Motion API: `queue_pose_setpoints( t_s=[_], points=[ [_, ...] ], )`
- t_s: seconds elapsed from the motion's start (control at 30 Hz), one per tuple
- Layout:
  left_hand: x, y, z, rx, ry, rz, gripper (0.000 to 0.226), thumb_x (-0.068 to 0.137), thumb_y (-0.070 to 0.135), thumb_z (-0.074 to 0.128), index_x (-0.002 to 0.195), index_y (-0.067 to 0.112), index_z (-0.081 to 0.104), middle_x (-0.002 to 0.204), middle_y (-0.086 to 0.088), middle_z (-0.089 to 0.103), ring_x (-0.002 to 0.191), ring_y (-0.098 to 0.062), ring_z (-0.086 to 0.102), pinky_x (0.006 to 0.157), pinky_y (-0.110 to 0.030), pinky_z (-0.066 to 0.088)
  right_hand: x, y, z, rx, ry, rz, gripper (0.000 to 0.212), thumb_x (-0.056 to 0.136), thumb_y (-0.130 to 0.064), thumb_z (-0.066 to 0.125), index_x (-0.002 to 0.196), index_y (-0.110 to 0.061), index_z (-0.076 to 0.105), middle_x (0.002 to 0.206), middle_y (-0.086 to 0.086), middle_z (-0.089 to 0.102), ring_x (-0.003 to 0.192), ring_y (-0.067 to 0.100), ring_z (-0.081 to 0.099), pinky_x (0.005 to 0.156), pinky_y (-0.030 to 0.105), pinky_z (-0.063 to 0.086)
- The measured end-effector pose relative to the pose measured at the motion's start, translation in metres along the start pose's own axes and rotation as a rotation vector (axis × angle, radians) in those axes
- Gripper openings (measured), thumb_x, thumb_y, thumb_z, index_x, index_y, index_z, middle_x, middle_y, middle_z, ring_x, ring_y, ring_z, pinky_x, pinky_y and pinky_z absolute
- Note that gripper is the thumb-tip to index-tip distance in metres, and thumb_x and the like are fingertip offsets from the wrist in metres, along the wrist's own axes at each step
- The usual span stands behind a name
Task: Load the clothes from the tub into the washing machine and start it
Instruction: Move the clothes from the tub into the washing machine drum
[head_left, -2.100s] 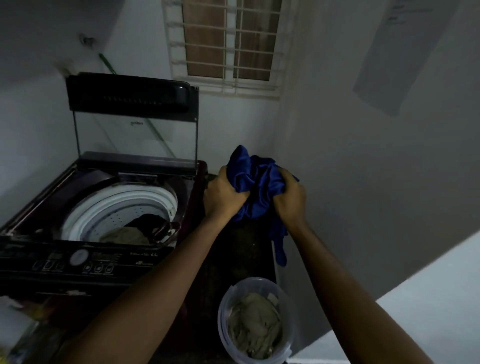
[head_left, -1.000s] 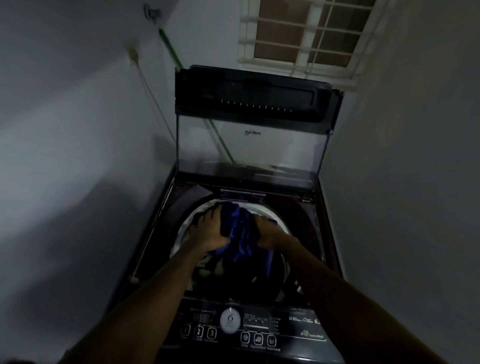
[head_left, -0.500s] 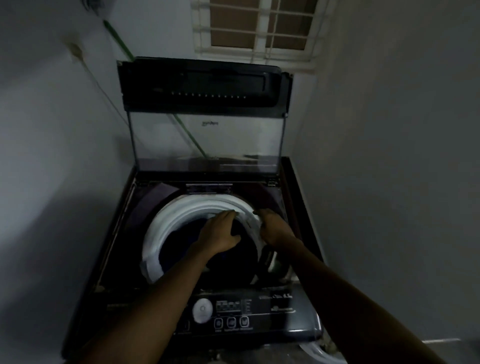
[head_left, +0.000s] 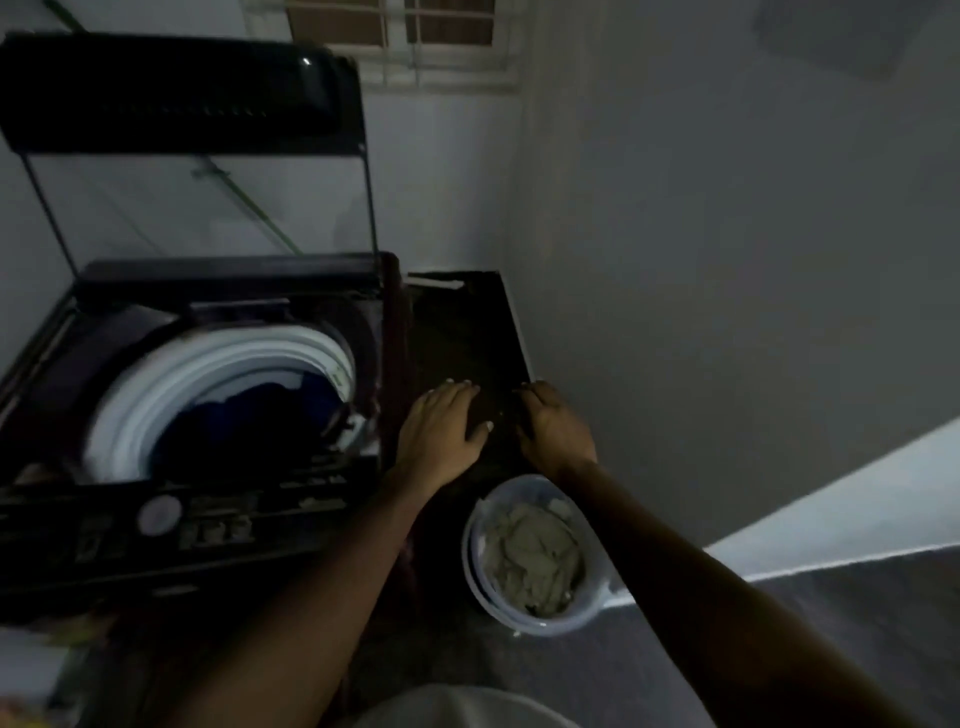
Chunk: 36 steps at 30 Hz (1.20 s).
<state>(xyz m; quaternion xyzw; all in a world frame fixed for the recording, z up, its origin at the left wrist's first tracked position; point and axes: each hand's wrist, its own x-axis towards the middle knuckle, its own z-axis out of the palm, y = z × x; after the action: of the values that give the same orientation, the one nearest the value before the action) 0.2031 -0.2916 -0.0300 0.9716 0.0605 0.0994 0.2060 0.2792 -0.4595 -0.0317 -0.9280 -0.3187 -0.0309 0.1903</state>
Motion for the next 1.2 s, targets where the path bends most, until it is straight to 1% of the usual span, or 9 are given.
queue_pose_setpoints(
  t_s=[0.23,0.4,0.47,0.6,0.77,0.93,1.07,1.13,1.2],
  points=[
    [-0.028,0.072,0.063,-0.031,-0.111,-0.061,0.058,0.094,0.045,0.053,0.144,0.016,0.043,0.149,-0.003,0.044,0.142,-0.019,0.033,0.114,-0.031,0.025,-0.074,0.086,-0.006,0.008,-0.055,0.054,0.033,0.094,-0.027,0.051,0.12,-0.009,0.058,0.126,0.011,0.055,0.109,0.029,0.056,0.087,0.033,0.048],
    [-0.04,0.08,0.102,-0.031,-0.198,-0.085,0.058,0.094,0.044,0.054,0.143,0.014,0.044,0.148,-0.004,0.045,0.141,-0.022,0.035,0.112,-0.035,0.029,-0.101,0.108,0.013,0.054,-0.101,0.133,0.036,0.089,-0.02,0.057,0.122,-0.007,0.058,0.126,0.013,0.057,0.111,0.031,0.057,0.089,0.035,0.048],
    [-0.044,0.074,0.127,-0.04,-0.233,-0.09,0.058,0.092,0.044,0.058,0.139,0.012,0.049,0.142,-0.006,0.051,0.135,-0.024,0.042,0.109,-0.037,0.036,-0.113,0.118,0.035,0.09,-0.109,0.162,0.037,0.085,-0.016,0.06,0.12,-0.005,0.06,0.122,0.015,0.059,0.109,0.033,0.058,0.089,0.037,0.049],
    [-0.044,0.046,0.203,-0.045,-0.276,-0.07,0.048,0.084,0.045,0.061,0.12,0.012,0.06,0.118,-0.007,0.062,0.111,-0.027,0.058,0.093,-0.041,0.048,-0.134,0.152,0.108,0.098,-0.142,0.207,0.035,0.085,-0.019,0.062,0.118,-0.006,0.062,0.119,0.015,0.062,0.108,0.033,0.059,0.091,0.036,0.048],
    [-0.045,-0.007,0.328,-0.048,-0.285,-0.015,0.046,0.082,0.037,0.07,0.118,0.01,0.062,0.113,-0.009,0.066,0.107,-0.029,0.06,0.09,-0.041,0.049,-0.151,0.212,0.239,0.061,-0.234,0.243,0.037,0.088,-0.021,0.059,0.122,-0.006,0.06,0.123,0.013,0.06,0.113,0.032,0.057,0.093,0.038,0.048],
    [-0.053,-0.069,0.46,-0.007,-0.379,0.031,0.046,0.081,0.033,0.07,0.121,0.011,0.059,0.116,-0.008,0.063,0.107,-0.03,0.059,0.09,-0.042,0.047,-0.159,0.264,0.373,-0.041,-0.44,0.296,0.044,0.091,-0.032,0.05,0.132,-0.015,0.051,0.126,0.011,0.057,0.114,0.032,0.054,0.092,0.038,0.046],
    [-0.061,-0.109,0.534,0.026,-0.409,0.031,0.049,0.078,0.031,0.069,0.122,0.014,0.058,0.118,-0.007,0.061,0.108,-0.032,0.057,0.09,-0.042,0.046,-0.159,0.287,0.45,-0.103,-0.65,0.42,0.055,0.09,-0.042,0.052,0.139,-0.021,0.038,0.134,0.011,0.05,0.122,0.033,0.049,0.094,0.042,0.042],
    [-0.062,-0.124,0.557,0.015,-0.4,0.023,0.051,0.078,0.029,0.069,0.125,0.013,0.058,0.121,-0.009,0.061,0.112,-0.033,0.057,0.094,-0.042,0.046,-0.159,0.291,0.476,-0.097,-0.675,0.49,0.06,0.089,-0.041,0.054,0.14,-0.019,0.034,0.134,0.014,0.049,0.124,0.035,0.046,0.096,0.044,0.038],
    [-0.062,-0.127,0.566,-0.011,-0.4,0.014,0.053,0.08,0.028,0.068,0.13,0.013,0.056,0.127,-0.008,0.059,0.117,-0.031,0.055,0.098,-0.041,0.044,-0.158,0.29,0.487,-0.091,-0.618,0.48,0.049,0.093,-0.035,0.048,0.137,-0.016,0.038,0.128,0.015,0.056,0.118,0.034,0.052,0.091,0.041,0.042]
  ],
)
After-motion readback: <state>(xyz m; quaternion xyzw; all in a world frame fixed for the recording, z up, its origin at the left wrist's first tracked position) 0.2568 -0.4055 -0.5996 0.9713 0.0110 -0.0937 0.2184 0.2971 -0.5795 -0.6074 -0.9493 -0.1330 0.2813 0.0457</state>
